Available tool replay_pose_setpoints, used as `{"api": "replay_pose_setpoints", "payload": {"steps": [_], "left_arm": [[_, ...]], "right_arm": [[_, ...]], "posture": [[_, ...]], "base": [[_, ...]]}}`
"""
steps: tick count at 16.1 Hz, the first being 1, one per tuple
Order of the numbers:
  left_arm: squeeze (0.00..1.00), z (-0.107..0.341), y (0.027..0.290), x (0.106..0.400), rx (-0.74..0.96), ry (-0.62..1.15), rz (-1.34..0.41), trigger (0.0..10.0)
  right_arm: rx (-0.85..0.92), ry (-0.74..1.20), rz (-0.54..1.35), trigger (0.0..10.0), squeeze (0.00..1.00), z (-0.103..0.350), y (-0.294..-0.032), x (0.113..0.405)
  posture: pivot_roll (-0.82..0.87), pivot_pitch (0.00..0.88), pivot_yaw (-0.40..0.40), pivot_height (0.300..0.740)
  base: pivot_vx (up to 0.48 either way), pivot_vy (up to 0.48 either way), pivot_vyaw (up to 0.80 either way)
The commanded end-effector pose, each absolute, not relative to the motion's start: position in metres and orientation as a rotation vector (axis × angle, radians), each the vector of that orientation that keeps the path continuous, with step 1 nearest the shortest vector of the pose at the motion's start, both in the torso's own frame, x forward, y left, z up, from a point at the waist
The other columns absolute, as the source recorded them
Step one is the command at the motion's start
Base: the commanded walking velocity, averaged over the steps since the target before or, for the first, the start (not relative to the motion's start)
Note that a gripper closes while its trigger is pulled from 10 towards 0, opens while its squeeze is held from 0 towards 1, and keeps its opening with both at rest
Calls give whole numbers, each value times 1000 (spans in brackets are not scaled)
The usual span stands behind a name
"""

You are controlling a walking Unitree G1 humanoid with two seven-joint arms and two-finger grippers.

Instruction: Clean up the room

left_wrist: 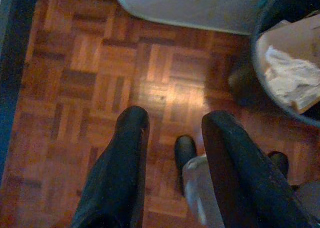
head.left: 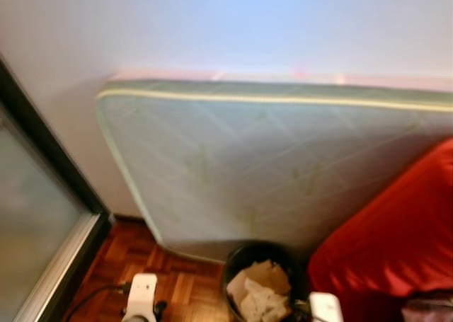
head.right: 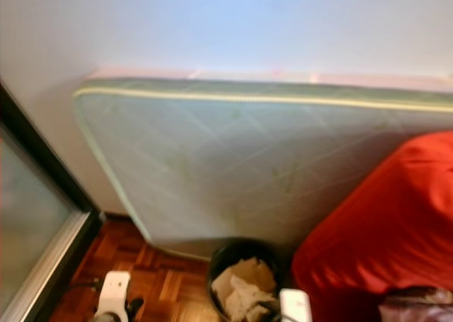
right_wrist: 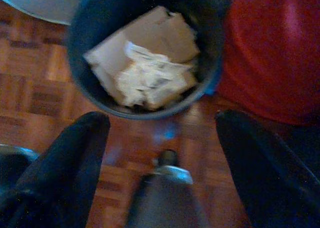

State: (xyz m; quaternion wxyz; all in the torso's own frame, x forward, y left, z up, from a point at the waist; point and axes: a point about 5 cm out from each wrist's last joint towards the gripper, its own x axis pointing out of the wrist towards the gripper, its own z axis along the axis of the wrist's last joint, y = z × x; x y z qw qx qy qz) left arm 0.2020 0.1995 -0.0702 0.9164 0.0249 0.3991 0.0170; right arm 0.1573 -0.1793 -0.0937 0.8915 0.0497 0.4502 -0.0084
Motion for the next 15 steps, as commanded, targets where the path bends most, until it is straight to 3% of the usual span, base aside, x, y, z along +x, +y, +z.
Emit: {"api": "replay_pose_setpoints", "payload": {"steps": [1,4,8,15], "left_arm": [[0,-74,203,194,50,853,55,10000],[0,-75,205,193,52,858,58,10000],[0,-76,207,190,51,864,58,10000],[0,-76,207,189,49,864,57,10000]], "right_arm": [[118,950,-35,10000,0,-96,-185,149],[108,958,-64,10000,0,-96,-210,139],[108,960,-65,10000,0,-95,-211,139],[114,955,-9,10000,0,-96,-158,156]], "posture": [[47,0,16,740],[47,0,17,740],[48,0,17,740],[47,0,15,740]], "base": [[-289,0,0],[-286,0,0],[-286,0,0],[-285,0,0]]}}
